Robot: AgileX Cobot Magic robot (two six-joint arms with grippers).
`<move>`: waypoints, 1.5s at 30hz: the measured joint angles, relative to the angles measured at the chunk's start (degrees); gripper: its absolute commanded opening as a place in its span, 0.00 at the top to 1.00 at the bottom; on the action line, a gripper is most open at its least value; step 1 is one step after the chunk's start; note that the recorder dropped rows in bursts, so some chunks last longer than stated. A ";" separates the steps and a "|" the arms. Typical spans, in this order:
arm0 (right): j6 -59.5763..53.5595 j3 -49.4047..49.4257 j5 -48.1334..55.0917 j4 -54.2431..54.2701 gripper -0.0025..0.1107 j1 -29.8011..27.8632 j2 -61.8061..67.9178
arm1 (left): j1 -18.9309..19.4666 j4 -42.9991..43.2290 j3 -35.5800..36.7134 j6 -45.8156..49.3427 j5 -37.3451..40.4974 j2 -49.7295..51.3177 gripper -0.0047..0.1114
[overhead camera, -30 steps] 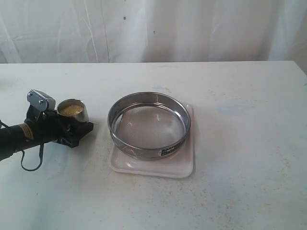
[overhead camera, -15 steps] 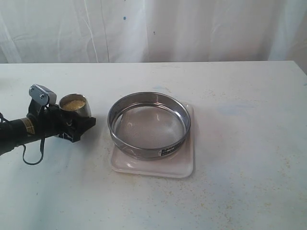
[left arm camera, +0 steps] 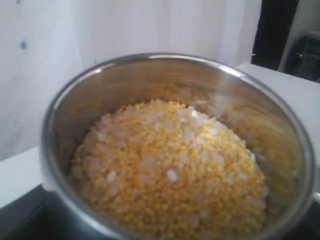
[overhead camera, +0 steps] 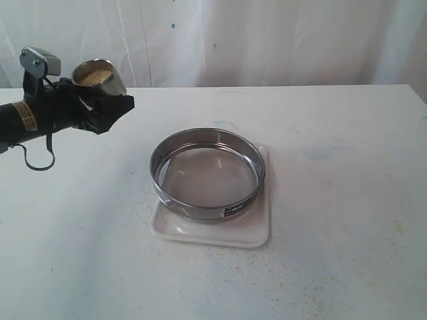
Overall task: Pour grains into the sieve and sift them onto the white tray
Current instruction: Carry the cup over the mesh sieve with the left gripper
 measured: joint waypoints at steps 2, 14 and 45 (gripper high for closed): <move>0.00 0.00 0.00 0.00 0.98 0.00 0.00 | -2.09 0.34 0.00 -0.37 0.00 -1.40 0.96; 0.00 0.00 0.00 0.00 0.98 0.00 0.00 | -17.87 -0.74 0.00 8.26 15.02 -3.24 0.96; 0.00 0.00 0.00 0.00 0.98 0.00 0.00 | -27.53 4.14 -12.80 13.33 50.71 -2.26 0.96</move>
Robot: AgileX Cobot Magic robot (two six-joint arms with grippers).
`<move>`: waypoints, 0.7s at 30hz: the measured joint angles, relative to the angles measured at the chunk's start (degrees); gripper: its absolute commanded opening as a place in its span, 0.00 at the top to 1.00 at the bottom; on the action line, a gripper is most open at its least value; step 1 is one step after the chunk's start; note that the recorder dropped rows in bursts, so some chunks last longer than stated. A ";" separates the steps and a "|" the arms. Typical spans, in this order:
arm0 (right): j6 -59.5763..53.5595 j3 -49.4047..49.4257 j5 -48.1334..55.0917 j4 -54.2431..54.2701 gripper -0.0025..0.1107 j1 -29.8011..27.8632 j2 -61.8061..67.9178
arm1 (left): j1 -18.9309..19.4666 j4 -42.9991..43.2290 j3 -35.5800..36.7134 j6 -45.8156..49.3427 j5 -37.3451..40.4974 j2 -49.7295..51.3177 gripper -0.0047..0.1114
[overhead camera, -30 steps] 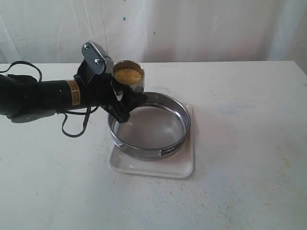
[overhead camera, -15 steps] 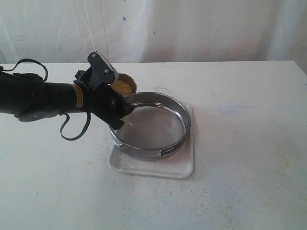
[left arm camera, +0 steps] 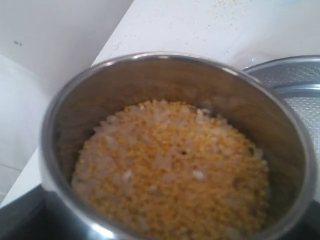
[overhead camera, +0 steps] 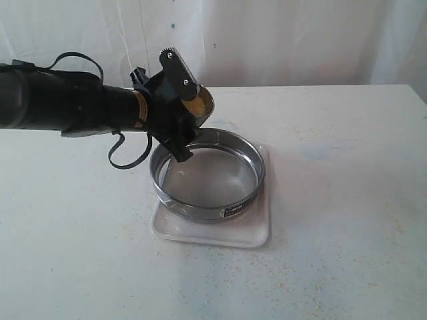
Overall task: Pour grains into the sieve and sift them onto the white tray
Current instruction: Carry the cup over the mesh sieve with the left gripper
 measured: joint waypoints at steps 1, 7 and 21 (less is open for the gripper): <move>0.00 0.00 0.00 0.00 0.98 0.00 0.00 | -0.50 0.43 -0.57 0.00 0.65 0.29 0.96; 0.00 0.00 0.00 0.00 0.98 0.00 0.00 | -2.25 2.92 -1.68 0.90 5.94 2.43 0.96; 0.00 0.00 0.00 0.00 0.98 0.00 0.00 | -2.80 3.63 -1.78 8.95 6.78 4.59 0.96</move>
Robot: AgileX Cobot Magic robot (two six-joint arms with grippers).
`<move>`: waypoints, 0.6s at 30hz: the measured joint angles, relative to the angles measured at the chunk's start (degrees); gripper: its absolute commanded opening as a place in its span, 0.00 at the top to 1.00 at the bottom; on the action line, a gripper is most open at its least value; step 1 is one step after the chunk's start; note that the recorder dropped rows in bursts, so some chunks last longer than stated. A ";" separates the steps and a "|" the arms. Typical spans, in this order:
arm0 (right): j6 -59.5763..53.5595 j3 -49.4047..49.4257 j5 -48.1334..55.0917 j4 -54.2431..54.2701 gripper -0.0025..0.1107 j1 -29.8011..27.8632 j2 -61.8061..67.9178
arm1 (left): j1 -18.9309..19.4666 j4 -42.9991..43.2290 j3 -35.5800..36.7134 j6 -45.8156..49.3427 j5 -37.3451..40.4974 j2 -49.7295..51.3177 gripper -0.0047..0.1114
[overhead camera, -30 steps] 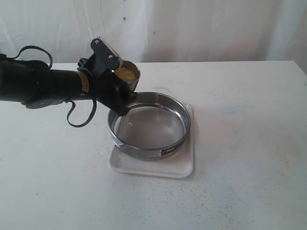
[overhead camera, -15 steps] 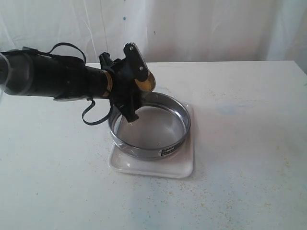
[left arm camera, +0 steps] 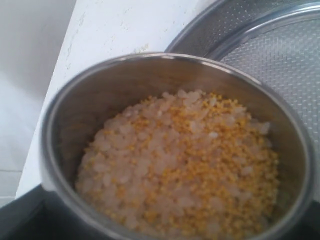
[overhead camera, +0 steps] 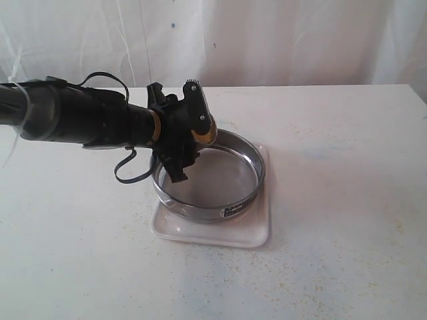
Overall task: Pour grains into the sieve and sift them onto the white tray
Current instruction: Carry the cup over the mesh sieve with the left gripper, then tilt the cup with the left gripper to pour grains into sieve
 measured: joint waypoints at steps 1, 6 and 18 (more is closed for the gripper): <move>0.00 0.00 0.00 0.00 0.98 0.00 0.00 | -0.10 0.64 0.00 1.17 0.00 0.11 0.96; 0.00 0.00 0.00 0.00 0.98 0.00 0.00 | -1.25 2.25 0.00 8.60 -0.13 0.37 0.96; 0.00 0.00 0.00 0.00 0.98 0.00 0.00 | -3.02 2.83 -0.02 21.18 5.14 0.37 0.96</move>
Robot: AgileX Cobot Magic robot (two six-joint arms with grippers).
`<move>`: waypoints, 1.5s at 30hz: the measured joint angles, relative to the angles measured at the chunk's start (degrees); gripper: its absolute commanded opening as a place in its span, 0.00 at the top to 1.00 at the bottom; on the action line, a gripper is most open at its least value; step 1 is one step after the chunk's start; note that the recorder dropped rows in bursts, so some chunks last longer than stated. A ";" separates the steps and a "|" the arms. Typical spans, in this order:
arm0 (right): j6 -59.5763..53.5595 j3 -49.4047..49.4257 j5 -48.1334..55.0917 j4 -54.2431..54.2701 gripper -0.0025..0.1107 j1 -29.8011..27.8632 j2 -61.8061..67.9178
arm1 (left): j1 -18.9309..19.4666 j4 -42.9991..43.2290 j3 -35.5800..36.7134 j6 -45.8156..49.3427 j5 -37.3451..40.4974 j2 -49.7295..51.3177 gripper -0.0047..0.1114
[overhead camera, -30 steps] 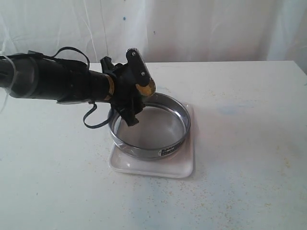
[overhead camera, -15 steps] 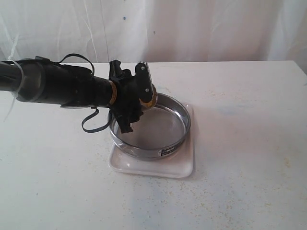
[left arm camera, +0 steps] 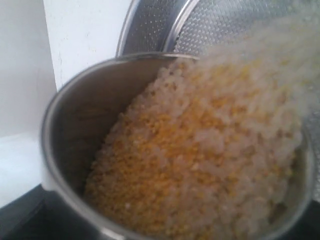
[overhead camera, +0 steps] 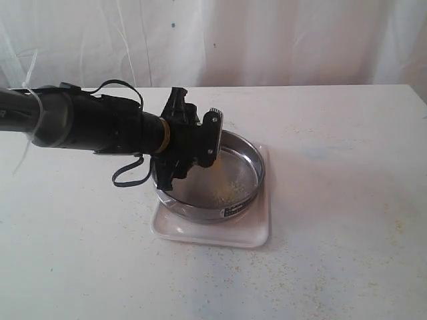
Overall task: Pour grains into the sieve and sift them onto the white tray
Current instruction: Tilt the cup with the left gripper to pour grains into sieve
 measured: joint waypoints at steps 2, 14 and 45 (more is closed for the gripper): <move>0.00 0.00 0.00 0.00 0.98 0.00 0.00 | 0.00 0.00 0.00 1.56 0.97 0.00 0.96; 0.00 0.00 0.00 0.00 0.98 0.00 0.00 | 0.00 0.00 -0.22 11.92 6.68 0.00 0.96; 0.00 0.00 0.00 0.00 0.98 0.00 0.00 | -6.03 26.89 -0.22 16.19 21.49 0.00 0.96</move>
